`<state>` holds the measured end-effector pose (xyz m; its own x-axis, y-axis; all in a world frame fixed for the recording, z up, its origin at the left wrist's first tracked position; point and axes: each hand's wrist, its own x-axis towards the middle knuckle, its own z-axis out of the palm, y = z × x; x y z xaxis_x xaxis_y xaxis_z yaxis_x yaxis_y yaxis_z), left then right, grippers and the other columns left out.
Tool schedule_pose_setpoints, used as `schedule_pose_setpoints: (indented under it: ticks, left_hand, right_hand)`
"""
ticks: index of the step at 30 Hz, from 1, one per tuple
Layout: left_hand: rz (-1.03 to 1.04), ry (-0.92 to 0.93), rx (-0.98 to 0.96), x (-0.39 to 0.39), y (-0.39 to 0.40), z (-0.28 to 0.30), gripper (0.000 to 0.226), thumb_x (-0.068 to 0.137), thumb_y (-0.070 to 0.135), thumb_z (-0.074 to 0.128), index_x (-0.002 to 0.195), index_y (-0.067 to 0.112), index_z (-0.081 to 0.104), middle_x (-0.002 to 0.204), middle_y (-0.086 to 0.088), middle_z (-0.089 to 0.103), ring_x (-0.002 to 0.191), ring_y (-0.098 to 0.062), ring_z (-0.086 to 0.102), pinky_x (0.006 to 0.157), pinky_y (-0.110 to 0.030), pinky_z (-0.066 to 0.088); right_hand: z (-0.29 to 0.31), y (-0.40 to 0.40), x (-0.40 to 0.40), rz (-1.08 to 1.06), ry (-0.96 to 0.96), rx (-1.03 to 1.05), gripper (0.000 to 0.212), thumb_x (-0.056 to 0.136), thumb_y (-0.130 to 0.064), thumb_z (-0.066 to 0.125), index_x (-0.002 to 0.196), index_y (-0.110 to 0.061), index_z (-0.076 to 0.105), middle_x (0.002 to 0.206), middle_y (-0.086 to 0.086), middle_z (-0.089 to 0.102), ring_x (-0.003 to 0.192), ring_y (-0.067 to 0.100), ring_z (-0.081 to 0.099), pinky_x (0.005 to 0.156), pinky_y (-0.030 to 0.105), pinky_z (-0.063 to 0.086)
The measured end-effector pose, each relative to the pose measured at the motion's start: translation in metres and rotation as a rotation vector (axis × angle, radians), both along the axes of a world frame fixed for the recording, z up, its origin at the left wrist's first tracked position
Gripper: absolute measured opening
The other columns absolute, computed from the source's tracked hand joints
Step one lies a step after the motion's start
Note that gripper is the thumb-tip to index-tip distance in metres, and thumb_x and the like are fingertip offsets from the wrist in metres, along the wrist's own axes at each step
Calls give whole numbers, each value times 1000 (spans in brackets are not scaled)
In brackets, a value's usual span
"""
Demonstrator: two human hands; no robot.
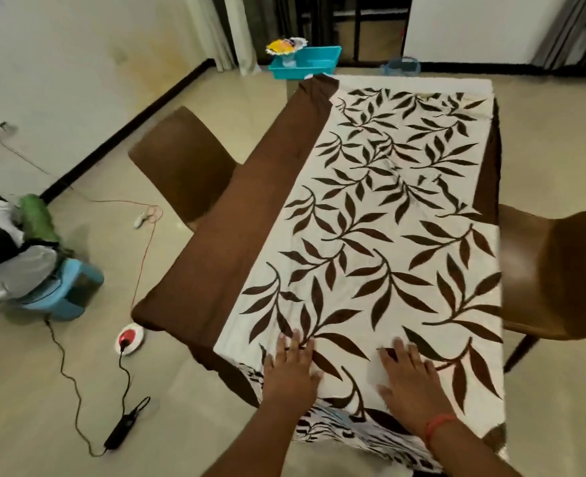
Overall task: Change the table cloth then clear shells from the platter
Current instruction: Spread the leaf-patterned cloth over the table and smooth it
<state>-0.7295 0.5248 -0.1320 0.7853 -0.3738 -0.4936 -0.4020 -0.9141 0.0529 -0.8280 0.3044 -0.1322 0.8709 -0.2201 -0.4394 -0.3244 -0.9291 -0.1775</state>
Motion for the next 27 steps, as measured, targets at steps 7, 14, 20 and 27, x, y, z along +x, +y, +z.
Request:
schedule_pose_setpoints:
  ticks: [7,14,20,27]
  left_hand:
    - [14,64,-27,65,103,9,71,100,56,32,156,36,-6,164,1,-18,151,-29,-16,120,-51,5]
    - [-140,-105,-136,119,133,33,48,99,46,37,142,28,42,147,-1,46,136,-26,39,116,-45,26]
    - [-182,-181,-192,179,116,18,56,96,51,42,146,25,40,152,-6,41,139,-28,37,116,-50,30]
    - [-351,-204,-98,277,45,2,72,96,65,21,157,30,6,166,-3,1,153,-27,3,121,-55,9]
  right_hand:
    - [2,97,36,-34,12,-22,71,98,-43,41,157,-30,3,165,6,-10,152,30,-6,123,48,7]
    - [8,130,59,-80,25,-32,65,98,-48,40,155,-32,15,165,6,6,151,29,8,121,45,19]
    - [18,57,84,-305,-110,-91,58,97,-50,42,149,-24,36,156,5,32,142,26,33,113,43,35]
    - [-11,-88,155,-458,-56,-226,78,95,-65,28,158,-25,4,165,10,-6,151,37,2,119,58,15]
